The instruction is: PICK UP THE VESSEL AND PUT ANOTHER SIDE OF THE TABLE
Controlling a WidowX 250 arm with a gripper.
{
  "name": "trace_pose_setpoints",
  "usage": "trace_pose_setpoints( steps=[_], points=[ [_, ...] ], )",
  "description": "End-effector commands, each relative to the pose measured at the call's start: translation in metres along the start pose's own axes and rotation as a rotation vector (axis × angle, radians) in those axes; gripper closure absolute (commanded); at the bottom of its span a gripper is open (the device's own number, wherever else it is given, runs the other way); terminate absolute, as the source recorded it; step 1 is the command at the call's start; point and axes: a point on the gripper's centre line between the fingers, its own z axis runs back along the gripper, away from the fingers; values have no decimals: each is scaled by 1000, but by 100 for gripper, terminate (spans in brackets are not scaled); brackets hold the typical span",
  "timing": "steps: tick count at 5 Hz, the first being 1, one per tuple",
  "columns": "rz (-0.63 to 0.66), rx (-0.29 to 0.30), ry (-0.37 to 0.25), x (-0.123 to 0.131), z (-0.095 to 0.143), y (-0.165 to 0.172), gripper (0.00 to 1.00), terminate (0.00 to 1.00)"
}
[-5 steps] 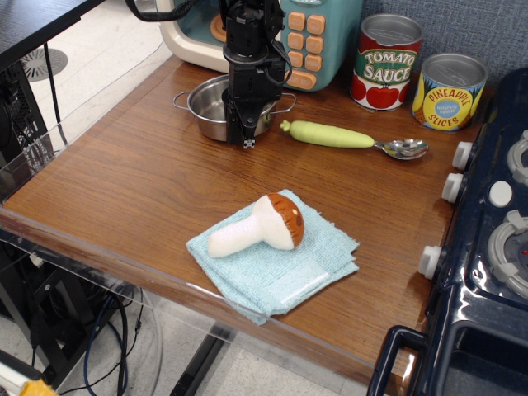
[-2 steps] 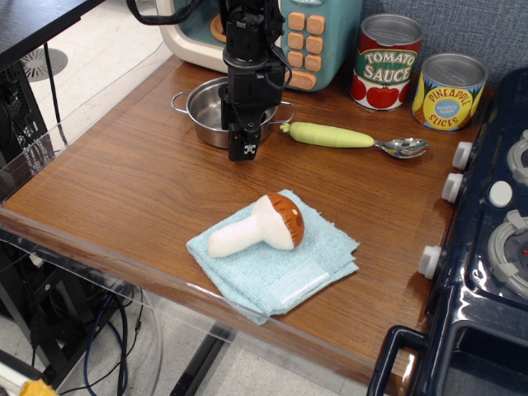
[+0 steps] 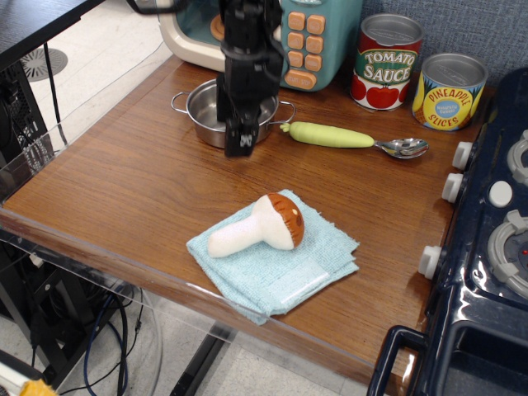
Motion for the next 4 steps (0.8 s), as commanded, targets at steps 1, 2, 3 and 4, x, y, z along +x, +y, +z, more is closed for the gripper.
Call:
trace_pose_setpoints(
  steps=[1,2,3,4],
  points=[
    [4,117,-73,-4,54,1,0,0],
    [4,117,-73,-4,54,1,0,0],
    [4,117,-73,-4,54,1,0,0],
    [4,117,-73,-4,54,1,0,100]
  ],
)
